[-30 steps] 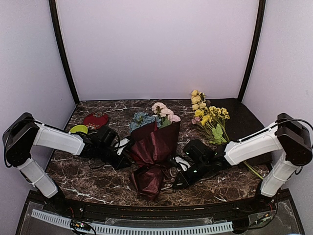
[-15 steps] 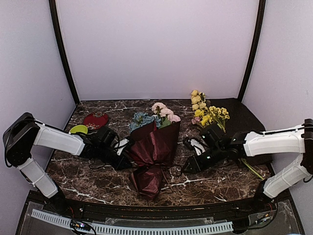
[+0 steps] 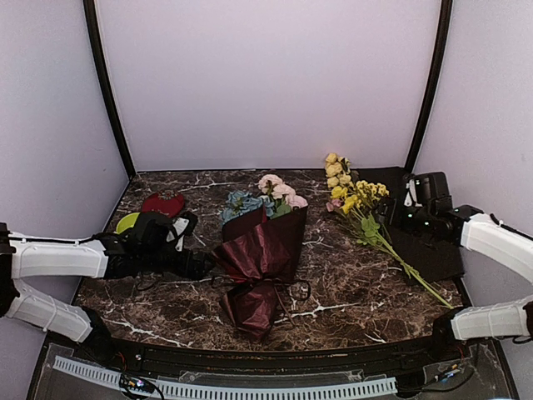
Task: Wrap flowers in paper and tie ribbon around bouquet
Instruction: Tie the ribbon around the folded bouquet, then reset both arms
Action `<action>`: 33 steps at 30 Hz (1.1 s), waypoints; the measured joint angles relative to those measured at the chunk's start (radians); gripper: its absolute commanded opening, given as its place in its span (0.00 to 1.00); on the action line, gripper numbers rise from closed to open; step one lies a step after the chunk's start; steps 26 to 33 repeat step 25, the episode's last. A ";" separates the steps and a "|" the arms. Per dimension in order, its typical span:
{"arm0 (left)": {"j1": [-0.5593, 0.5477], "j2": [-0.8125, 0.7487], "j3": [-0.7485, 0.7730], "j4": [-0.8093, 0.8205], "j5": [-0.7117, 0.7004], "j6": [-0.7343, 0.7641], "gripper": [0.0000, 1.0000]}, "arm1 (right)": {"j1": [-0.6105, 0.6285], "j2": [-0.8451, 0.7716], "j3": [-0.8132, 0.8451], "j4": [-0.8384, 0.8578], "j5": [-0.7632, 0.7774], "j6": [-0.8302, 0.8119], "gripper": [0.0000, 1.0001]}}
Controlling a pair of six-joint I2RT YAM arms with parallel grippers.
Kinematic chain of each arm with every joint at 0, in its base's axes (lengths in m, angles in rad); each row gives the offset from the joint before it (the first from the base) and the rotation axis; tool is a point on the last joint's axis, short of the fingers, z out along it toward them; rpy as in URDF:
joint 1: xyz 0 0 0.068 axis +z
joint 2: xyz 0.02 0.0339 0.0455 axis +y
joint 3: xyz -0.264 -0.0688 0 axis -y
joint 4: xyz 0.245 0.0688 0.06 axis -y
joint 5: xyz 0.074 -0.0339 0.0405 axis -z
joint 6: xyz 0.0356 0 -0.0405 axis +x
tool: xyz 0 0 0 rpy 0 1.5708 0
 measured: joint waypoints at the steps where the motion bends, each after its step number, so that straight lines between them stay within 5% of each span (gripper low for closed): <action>1: 0.003 -0.015 0.001 -0.001 -0.043 -0.016 0.97 | -0.043 -0.014 0.000 0.008 0.015 -0.002 1.00; 9: 0.230 0.013 0.070 -0.066 -0.259 -0.102 0.98 | -0.291 -0.103 -0.068 0.166 0.120 -0.010 1.00; 15: 0.442 0.015 0.072 -0.029 -0.374 -0.116 0.99 | -0.329 -0.120 -0.139 0.236 0.170 -0.033 1.00; 23: 0.476 0.047 0.070 0.073 -0.591 -0.023 0.99 | -0.334 -0.063 -0.148 0.297 0.212 -0.070 1.00; 33: 0.483 0.055 0.061 0.114 -0.615 0.012 0.99 | -0.335 -0.043 -0.154 0.309 0.211 -0.073 1.00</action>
